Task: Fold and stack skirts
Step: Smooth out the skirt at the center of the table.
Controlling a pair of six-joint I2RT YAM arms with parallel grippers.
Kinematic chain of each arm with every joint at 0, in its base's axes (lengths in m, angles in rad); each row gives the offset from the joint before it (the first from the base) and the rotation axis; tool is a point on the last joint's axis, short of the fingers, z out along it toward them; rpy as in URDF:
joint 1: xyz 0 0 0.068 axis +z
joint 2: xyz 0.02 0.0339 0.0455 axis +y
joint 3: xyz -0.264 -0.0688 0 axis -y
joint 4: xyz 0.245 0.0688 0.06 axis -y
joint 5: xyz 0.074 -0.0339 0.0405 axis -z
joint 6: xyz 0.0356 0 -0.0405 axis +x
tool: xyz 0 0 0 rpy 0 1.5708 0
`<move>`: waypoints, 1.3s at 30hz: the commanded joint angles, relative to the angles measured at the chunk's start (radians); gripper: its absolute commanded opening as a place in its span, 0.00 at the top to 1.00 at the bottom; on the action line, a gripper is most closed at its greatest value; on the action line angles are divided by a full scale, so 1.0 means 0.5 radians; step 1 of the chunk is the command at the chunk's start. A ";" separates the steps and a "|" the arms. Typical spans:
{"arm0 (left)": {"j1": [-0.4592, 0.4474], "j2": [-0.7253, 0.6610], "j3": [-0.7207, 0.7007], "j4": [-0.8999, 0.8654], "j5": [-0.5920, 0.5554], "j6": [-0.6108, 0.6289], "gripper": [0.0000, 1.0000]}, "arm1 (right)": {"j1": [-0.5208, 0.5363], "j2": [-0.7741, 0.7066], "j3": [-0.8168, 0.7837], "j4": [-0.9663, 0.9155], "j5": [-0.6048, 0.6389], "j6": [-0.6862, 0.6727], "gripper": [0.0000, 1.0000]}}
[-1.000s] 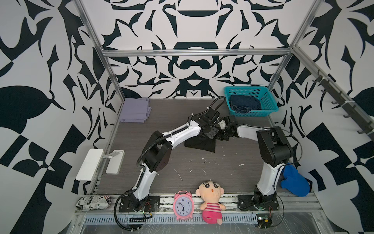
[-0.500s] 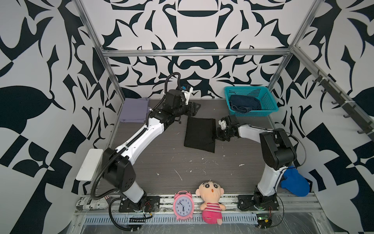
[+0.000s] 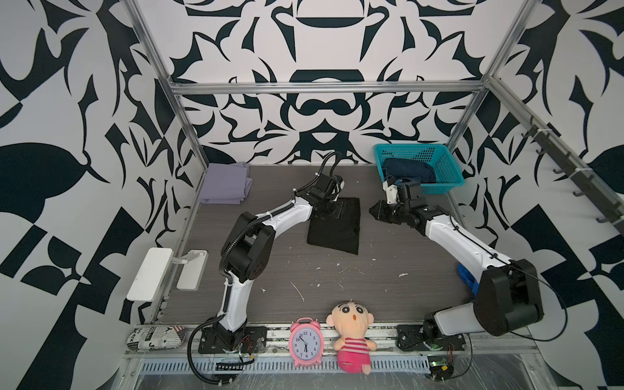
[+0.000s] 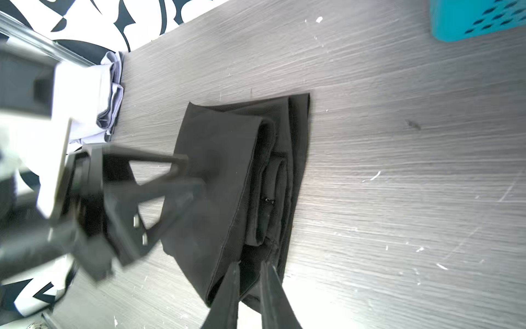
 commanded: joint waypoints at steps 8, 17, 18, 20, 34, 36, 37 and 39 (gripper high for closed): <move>-0.044 0.037 -0.399 0.336 0.104 -0.192 0.49 | -0.006 0.260 0.212 0.073 -0.371 -0.018 0.80; -0.045 -0.073 -0.401 0.342 0.084 -0.145 0.44 | 0.080 0.466 0.371 0.305 -0.789 0.163 0.80; -0.045 -0.076 -0.391 0.330 0.076 -0.145 0.44 | 0.109 0.482 0.364 0.358 -0.847 0.190 0.80; -0.045 -0.096 -0.395 0.328 0.069 -0.148 0.40 | 0.138 0.521 0.333 0.428 -0.888 0.245 0.80; 0.137 -0.955 -0.863 0.671 -0.090 -0.280 0.20 | 0.154 0.680 0.078 0.734 -0.892 0.398 0.82; 0.197 -1.058 -0.951 0.694 -0.164 -0.291 0.20 | 0.158 0.687 0.075 0.720 -0.885 0.382 0.82; 0.216 -1.090 -0.982 0.699 -0.202 -0.290 0.19 | 0.162 0.690 0.072 0.701 -0.879 0.365 0.82; 0.261 -1.130 -1.030 0.686 -0.220 -0.287 0.19 | 0.174 0.696 0.051 0.649 -0.855 0.314 0.82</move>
